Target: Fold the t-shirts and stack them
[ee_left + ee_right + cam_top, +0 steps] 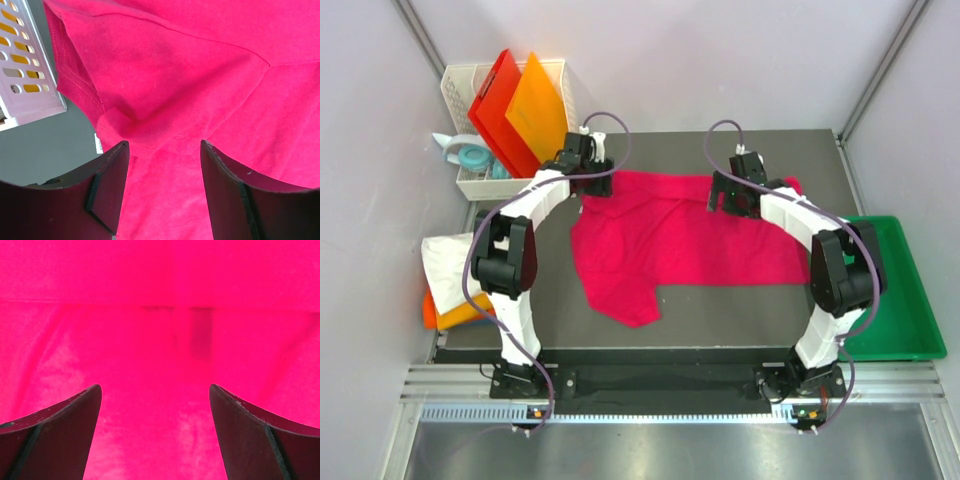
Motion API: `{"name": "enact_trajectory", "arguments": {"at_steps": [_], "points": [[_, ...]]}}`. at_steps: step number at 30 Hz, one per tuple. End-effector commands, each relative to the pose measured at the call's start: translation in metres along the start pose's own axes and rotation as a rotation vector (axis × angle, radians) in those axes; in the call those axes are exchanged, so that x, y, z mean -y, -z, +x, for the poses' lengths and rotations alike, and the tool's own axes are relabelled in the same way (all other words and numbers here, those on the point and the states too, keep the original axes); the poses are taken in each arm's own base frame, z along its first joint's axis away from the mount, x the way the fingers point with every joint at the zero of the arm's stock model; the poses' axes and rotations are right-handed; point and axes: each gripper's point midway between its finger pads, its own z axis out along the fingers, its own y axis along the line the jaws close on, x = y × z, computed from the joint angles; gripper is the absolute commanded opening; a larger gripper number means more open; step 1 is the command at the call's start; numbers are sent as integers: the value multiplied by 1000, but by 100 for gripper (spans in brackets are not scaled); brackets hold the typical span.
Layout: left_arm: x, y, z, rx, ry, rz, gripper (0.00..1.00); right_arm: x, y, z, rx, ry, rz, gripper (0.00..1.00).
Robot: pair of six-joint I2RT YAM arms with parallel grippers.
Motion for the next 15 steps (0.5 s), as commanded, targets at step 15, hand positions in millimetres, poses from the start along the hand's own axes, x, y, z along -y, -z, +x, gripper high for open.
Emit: {"name": "enact_trajectory", "arguments": {"at_steps": [15], "points": [[-11,-31,44,-119,5,-46,47,-9,33,-12,88,-9,-4,87]]}}
